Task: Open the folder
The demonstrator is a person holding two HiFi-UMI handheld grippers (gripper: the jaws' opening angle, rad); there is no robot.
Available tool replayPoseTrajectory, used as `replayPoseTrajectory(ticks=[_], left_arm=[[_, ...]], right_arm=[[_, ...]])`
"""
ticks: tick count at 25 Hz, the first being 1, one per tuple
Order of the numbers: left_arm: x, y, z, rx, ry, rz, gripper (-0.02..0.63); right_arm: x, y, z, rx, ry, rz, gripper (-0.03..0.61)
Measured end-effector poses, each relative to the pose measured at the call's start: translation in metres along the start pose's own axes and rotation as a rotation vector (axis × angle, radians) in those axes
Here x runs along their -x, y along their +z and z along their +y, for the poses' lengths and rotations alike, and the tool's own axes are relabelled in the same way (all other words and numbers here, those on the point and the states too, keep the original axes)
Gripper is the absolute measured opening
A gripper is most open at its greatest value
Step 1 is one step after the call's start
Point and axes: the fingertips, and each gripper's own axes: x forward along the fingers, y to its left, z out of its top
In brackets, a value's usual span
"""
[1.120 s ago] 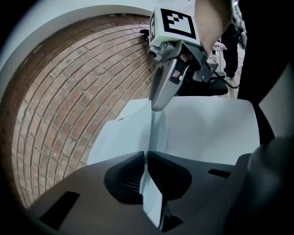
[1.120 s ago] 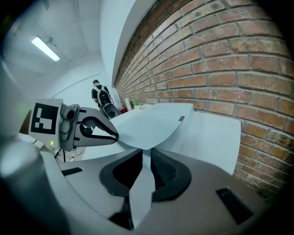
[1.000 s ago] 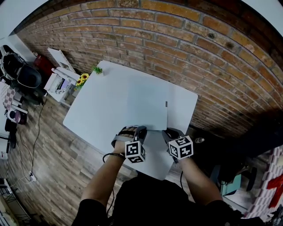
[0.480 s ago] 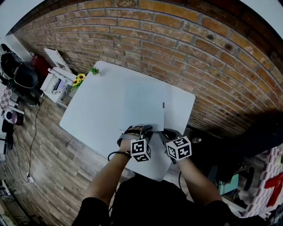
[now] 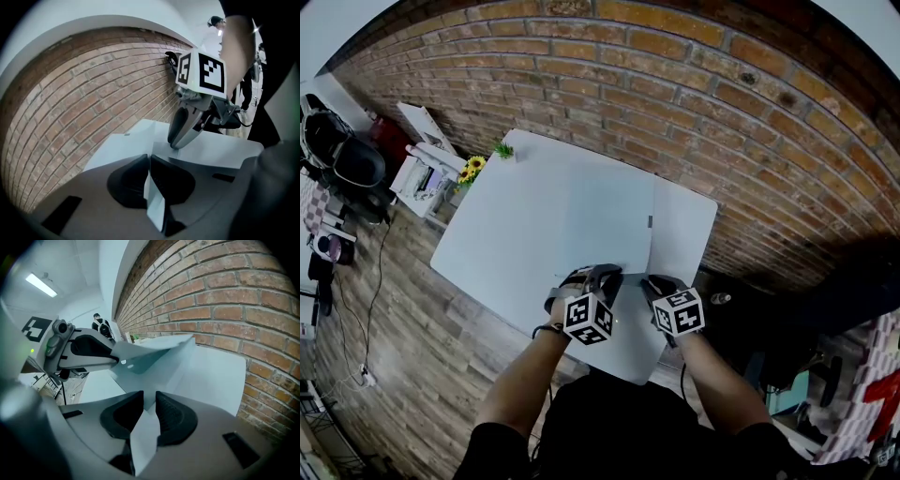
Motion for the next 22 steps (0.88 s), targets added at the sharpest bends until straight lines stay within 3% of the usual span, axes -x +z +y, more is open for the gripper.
replayPoseTrajectory(ticks=[12,22], left_arm=[[0.086,0.016,0.036,0.267,0.206,-0.136,0.026],[0.149,-0.035,0.034,0.568,0.374,-0.150,0.026]], right_arm=[[0.023,-0.020,-0.003,0.002,-0.037,0.015,0.077],[0.031,-0.020,0.020,0.064,-0.025,-0.003,0.087]])
